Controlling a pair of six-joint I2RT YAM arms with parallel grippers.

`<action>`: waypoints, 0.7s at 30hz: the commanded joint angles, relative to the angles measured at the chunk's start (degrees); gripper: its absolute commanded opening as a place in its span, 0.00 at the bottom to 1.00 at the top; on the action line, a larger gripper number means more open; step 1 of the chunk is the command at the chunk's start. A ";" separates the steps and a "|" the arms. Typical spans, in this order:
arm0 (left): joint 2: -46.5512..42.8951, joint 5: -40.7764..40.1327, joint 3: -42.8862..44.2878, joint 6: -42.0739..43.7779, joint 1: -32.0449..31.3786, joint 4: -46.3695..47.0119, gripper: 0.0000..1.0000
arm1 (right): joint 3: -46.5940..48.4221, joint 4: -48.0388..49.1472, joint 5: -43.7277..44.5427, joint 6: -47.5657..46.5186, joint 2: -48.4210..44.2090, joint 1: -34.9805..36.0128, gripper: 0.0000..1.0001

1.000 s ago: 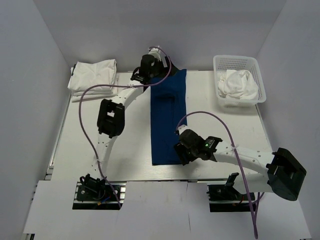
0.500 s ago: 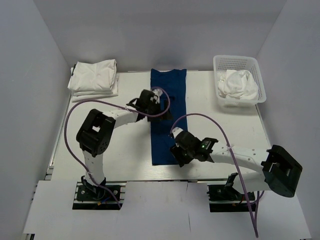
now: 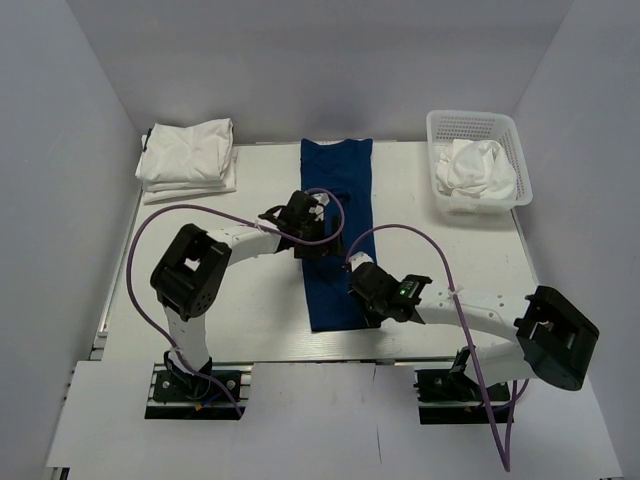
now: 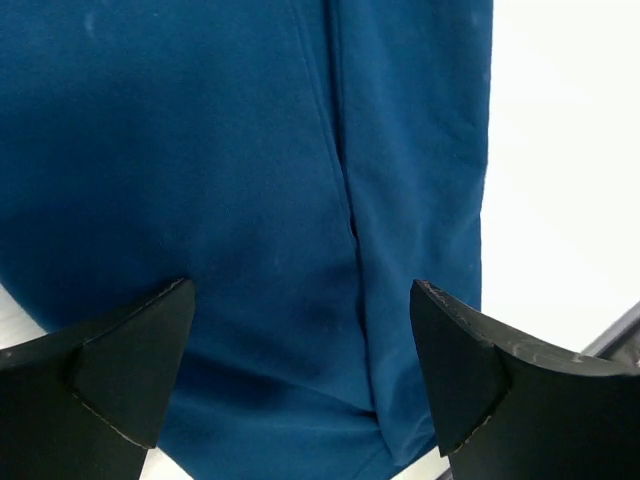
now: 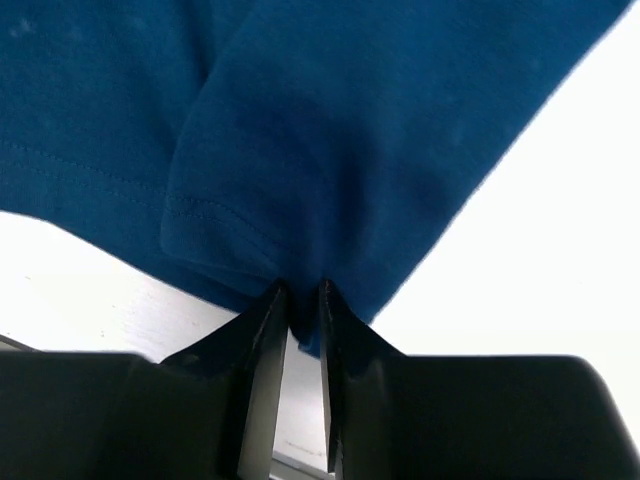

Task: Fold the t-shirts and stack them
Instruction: Rotate the tshirt 90 degrees

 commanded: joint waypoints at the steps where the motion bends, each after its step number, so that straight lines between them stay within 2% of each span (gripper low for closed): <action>1: 3.02 -9.26 0.71 0.74 0.24 -8.51 1.00 | 0.17 -2.96 2.33 2.25 -2.11 0.12 0.24; 5: 3.02 -12.17 1.33 1.27 0.86 -9.57 1.00 | 0.00 -4.01 1.10 1.64 -2.03 0.04 0.26; 8: 3.02 -12.17 1.86 1.79 1.38 -10.18 1.00 | -0.35 -3.67 -2.93 0.42 -1.85 -0.05 0.27; 11: 3.55 -12.17 3.08 2.32 1.38 -10.18 1.00 | -1.06 -2.79 -4.00 0.32 -1.24 0.04 0.10; 12: 3.55 -12.17 3.09 2.33 0.86 -10.18 1.00 | -0.97 -2.70 -3.74 0.49 -0.97 0.12 0.02; 13: 3.55 -12.17 3.09 2.85 0.86 -10.18 1.00 | -0.88 -2.78 -3.56 0.84 -0.53 0.13 0.00; 19: 3.55 -10.95 3.70 2.85 0.86 -10.80 1.00 | -1.06 -2.08 -4.08 0.85 -1.93 0.30 0.00; 21: 3.55 -10.33 3.70 2.85 0.86 -10.27 1.00 | -1.14 -0.43 -7.14 -1.08 -2.46 0.48 0.08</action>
